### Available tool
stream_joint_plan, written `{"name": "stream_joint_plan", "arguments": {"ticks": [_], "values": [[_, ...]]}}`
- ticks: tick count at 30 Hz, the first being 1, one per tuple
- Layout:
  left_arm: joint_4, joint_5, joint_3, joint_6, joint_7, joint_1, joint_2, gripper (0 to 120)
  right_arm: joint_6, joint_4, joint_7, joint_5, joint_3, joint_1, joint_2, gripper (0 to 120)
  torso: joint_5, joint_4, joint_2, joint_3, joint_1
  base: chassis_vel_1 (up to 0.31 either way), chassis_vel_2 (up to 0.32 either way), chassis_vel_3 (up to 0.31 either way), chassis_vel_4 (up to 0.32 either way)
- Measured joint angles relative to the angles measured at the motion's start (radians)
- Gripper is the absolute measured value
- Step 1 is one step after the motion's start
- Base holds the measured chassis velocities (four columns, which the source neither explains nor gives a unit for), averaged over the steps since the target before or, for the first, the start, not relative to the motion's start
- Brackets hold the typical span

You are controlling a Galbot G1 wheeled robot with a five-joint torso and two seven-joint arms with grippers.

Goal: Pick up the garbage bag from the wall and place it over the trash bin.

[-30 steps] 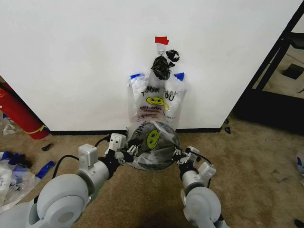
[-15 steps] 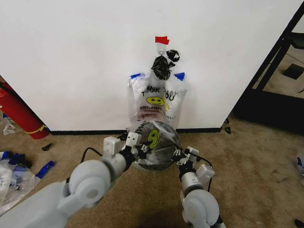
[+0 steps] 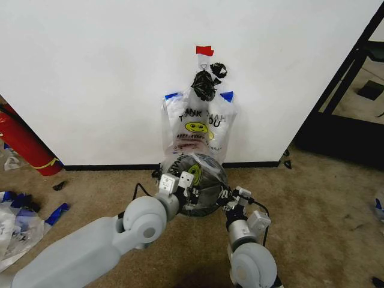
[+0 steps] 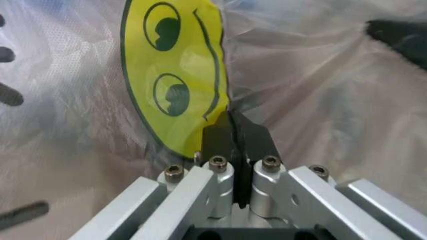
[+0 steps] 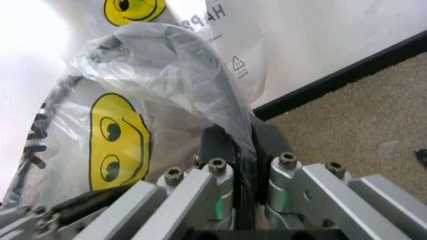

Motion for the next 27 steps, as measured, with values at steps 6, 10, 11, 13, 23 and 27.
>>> {"name": "stream_joint_plan", "arguments": {"ticks": [6,10,11,13,23,27], "values": [[0.039,-0.001,0.034,0.010,-0.014,-0.031,-0.021,0,0.001,0.003,-0.002,0.000,-0.001,-0.005,-0.001,1,0.0001,0.0000,0.000,0.000,0.000,0.000,0.000,0.000,0.000],[0.065,-0.001,0.056,0.010,-0.017,-0.044,-0.037,0,0.002,0.005,-0.004,-0.002,-0.003,-0.005,-0.002,1,0.0001,0.0001,0.000,0.000,0.000,0.000,0.000,0.000,0.000],[0.070,-0.001,0.061,0.010,-0.017,-0.049,-0.041,0,0.002,0.005,-0.005,-0.002,-0.003,-0.006,-0.002,1,0.0000,0.0002,0.000,0.000,0.000,0.000,0.000,0.000,0.000],[0.095,-0.001,0.086,0.010,-0.017,-0.074,-0.059,0,0.003,0.011,-0.007,-0.006,-0.002,-0.012,-0.001,1,0.0000,-0.0001,0.000,0.000,0.000,0.000,0.000,0.000,0.000],[0.173,0.011,0.135,0.010,-0.016,-0.119,-0.106,0,0.003,0.018,-0.009,-0.006,-0.002,-0.017,-0.003,1,0.0000,0.0000,0.000,0.000,0.000,0.000,0.000,0.000,0.000],[0.191,0.024,0.144,0.009,-0.015,-0.122,-0.110,0,0.003,0.021,-0.010,-0.004,-0.003,-0.019,-0.004,1,0.0000,0.0000,0.000,0.000,0.000,0.000,0.000,0.000,0.000]]}}
